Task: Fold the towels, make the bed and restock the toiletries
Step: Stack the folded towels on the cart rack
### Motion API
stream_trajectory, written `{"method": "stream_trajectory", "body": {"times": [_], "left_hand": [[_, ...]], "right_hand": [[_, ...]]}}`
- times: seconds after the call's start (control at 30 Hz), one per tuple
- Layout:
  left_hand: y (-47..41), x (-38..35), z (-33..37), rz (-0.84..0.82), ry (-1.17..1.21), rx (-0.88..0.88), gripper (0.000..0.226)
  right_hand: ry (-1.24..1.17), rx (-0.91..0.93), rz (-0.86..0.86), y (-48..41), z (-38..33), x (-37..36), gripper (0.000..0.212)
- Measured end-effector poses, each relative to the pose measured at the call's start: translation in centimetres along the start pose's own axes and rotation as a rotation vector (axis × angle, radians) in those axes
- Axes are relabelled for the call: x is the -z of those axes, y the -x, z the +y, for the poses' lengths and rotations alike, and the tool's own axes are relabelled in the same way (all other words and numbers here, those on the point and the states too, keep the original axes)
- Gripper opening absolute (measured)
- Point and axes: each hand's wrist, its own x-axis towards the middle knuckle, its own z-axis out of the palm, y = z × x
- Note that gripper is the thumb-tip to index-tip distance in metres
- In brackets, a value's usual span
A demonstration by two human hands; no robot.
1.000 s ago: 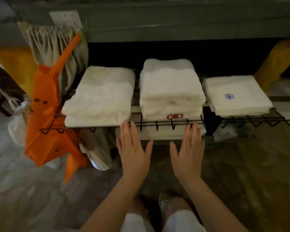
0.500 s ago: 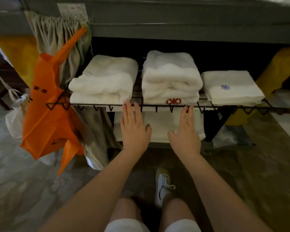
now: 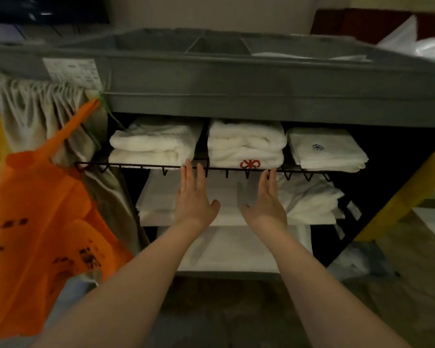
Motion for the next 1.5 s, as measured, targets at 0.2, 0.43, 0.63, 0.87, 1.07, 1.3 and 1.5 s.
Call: {"method": "stream_trajectory", "body": {"times": [0.2, 0.43, 0.63, 0.87, 1.07, 1.3, 1.5], "left_hand": [[-4.4, 1.8, -0.9, -0.136, 0.038, -0.077, 0.089], [-0.2, -0.5, -0.9, -0.032, 0.032, 0.04, 0.083], [-2.3, -1.1, -1.0, 0.113, 0.259, 0.066, 0.09], [-3.4, -1.1, -0.1, 0.019, 0.334, 0.127, 0.097], [-0.9, 2.6, 2.1, -0.15, 0.312, 0.253, 0.09], [7.7, 13.4, 9.9, -0.117, 0.63, 0.356, 0.072], [5.0, 17.4, 12.1, -0.261, 0.611, 0.121, 0.043]], "right_hand": [[-0.022, 0.035, -0.082, -4.7, -0.4, 1.8, 0.087], [0.007, 0.046, -0.013, -1.7, 0.2, -0.3, 0.075], [-0.245, 0.094, 0.098, -2.9, 0.3, -0.8, 0.072], [-0.247, 0.013, 0.066, -4.0, -1.5, -1.5, 0.082], [-0.32, -0.129, -0.141, -2.1, -2.8, 3.3, 0.076], [-0.41, -0.182, -0.059, 4.9, -5.0, 15.4, 0.038], [-0.524, -0.195, 0.163, 6.1, -5.0, 23.6, 0.025]]}}
